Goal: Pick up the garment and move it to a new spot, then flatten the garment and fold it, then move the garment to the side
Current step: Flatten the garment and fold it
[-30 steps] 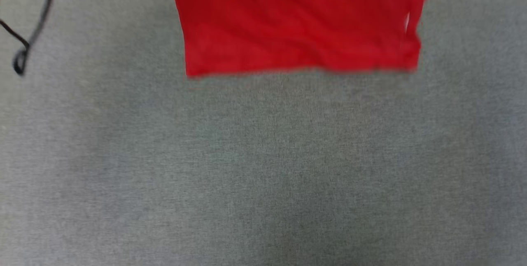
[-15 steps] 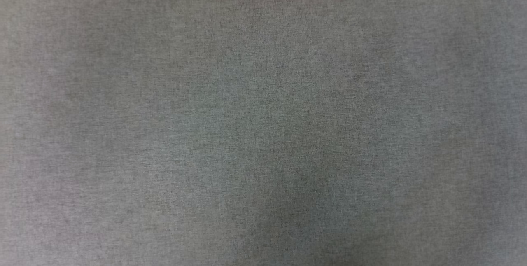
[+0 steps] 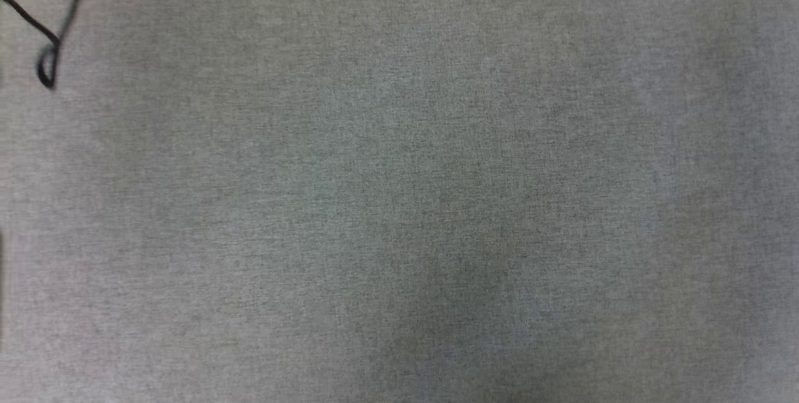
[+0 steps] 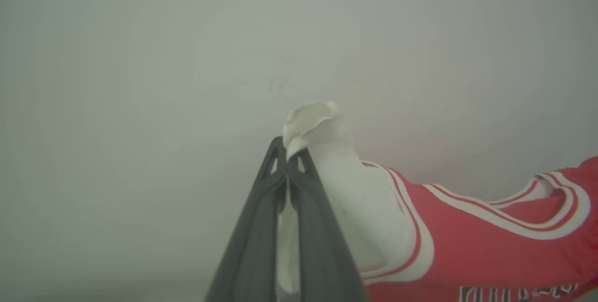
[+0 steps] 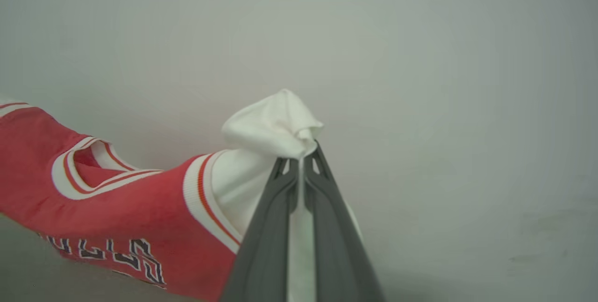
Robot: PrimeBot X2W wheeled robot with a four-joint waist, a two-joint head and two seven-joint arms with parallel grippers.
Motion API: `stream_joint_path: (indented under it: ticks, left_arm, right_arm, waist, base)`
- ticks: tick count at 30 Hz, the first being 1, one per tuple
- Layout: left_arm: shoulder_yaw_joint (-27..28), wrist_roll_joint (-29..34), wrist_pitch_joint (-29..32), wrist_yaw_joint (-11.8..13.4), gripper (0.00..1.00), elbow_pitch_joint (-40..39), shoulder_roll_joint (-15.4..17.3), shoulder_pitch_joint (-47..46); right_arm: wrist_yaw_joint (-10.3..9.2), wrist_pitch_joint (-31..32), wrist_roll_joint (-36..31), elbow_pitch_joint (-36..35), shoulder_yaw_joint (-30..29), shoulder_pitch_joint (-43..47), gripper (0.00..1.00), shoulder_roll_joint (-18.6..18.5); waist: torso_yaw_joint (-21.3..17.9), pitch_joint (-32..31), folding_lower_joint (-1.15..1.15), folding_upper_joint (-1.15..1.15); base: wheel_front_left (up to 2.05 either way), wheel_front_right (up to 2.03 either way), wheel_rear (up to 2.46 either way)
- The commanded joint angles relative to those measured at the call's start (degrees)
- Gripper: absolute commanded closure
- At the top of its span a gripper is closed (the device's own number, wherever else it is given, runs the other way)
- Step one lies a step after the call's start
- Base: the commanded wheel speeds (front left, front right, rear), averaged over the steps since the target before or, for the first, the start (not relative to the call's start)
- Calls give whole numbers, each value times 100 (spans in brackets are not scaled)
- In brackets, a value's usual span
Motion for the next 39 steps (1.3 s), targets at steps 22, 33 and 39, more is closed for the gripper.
stream_joint_path:
  ticks: [22,33,39]
  left_arm:
    - [202,-1029,-601,369,100,-1682,224,5762]
    - [499,-1618,-273,1854,100,-4312,662,8995]
    - [473,-1779,-178,2306,100,-4933,720,10038]
  right_arm:
    - [-4,-72,1063,-2117,423,5987,100,-724]
    - [-4,860,598,-4287,-982,9349,100,42]
    - [-4,1381,353,-5056,-1584,10619,100,609]
  waist:
    - [201,-2601,-1,0]
    - [245,-3248,-1,0]
    - [247,-3346,-1,0]
  base:
    - [0,0,0]
    - [0,0,0]
    - [0,0,0]
